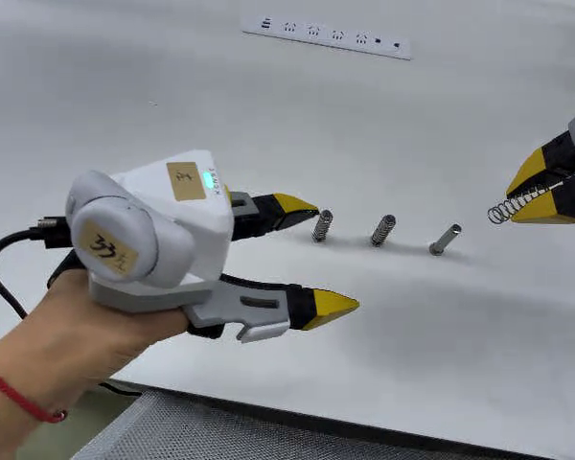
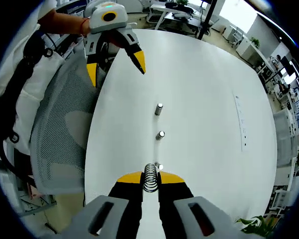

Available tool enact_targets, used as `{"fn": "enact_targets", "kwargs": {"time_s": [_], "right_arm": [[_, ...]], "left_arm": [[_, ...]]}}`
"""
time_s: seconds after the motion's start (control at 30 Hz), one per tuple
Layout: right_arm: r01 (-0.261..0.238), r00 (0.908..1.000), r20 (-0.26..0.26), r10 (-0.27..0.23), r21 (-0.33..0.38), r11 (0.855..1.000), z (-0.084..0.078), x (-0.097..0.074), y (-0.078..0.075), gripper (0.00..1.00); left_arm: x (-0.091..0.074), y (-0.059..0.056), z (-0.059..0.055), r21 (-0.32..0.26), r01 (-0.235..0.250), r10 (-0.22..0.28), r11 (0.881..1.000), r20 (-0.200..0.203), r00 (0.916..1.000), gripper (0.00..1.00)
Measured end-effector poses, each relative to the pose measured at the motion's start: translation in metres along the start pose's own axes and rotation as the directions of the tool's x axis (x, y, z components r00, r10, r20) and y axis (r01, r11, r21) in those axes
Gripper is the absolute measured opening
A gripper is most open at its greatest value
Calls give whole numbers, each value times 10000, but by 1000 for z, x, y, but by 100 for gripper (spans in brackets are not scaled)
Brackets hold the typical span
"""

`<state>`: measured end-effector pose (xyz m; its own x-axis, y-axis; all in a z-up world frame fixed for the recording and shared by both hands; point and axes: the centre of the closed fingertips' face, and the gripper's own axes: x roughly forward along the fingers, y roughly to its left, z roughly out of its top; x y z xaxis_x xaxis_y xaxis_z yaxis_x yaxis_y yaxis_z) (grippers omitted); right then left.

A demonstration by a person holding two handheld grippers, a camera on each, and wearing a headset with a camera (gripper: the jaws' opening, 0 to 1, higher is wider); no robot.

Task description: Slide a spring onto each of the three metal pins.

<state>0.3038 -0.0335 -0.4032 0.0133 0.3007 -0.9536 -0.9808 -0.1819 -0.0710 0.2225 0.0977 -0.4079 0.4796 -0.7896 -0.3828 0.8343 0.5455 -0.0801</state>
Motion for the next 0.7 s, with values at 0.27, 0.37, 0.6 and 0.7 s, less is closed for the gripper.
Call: {"fn": "enact_targets", "kwargs": {"time_s": [0.27,0.37,0.6,0.7], "right_arm": [[-27,9998,-217,37,479,9988,-11,29,-14,12],[-100,9996,-265,118,658,9978,-14,40,-16,12],[-267,9982,-517,314,889,9957,-23,59,-21,12],[-325,9978,-546,377,928,9952,-23,63,-21,12]], "left_arm": [[-2,8,-11,-277,48,-47,9996,37,10000,70],[-1,10,-17,-419,26,-32,9991,-137,9999,74],[0,13,-19,-797,-24,27,9968,42,10000,80],[1,14,-19,-910,-15,24,9959,95,10000,81]]}}
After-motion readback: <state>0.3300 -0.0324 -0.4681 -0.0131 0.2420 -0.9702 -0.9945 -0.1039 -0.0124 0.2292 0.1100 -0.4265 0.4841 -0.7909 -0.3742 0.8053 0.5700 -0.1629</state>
